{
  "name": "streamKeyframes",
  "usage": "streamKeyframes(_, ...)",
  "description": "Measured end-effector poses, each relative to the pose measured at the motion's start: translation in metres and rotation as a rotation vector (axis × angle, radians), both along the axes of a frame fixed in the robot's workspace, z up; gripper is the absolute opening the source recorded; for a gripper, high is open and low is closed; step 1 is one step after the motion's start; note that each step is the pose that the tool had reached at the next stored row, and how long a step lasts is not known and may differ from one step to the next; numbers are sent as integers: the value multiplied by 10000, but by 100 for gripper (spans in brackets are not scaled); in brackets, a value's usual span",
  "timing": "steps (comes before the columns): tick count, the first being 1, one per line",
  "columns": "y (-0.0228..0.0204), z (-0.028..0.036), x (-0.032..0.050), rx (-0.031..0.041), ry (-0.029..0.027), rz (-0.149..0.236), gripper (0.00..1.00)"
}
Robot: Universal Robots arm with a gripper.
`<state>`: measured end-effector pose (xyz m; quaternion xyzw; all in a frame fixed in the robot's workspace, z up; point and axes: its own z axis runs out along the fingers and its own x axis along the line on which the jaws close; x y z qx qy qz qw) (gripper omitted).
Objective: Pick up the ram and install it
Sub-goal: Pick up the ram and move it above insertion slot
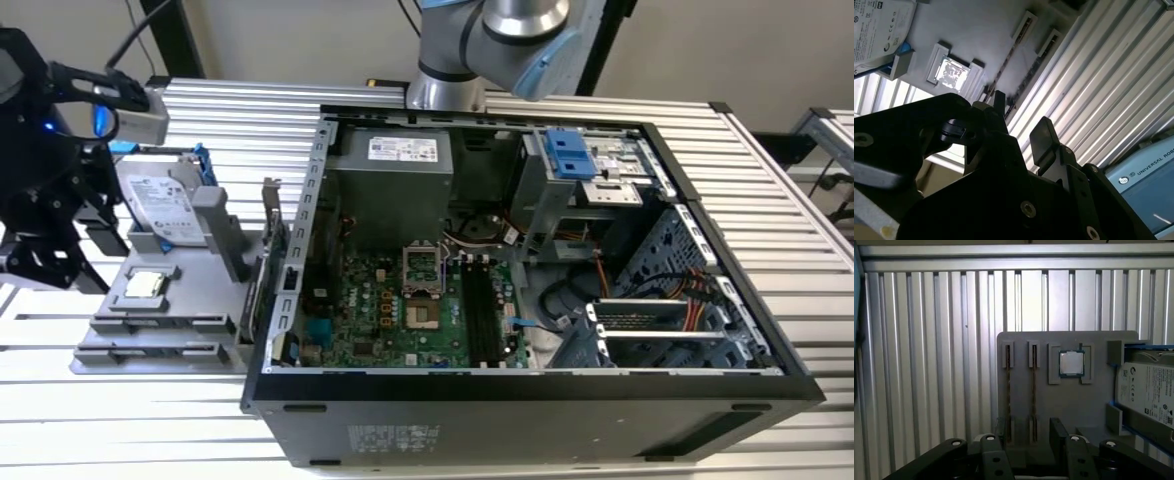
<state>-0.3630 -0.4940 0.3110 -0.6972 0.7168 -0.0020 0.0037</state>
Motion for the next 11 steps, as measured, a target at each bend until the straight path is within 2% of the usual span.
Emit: streamKeyframes(11, 0, -70, -3, -5, 1, 0, 100)
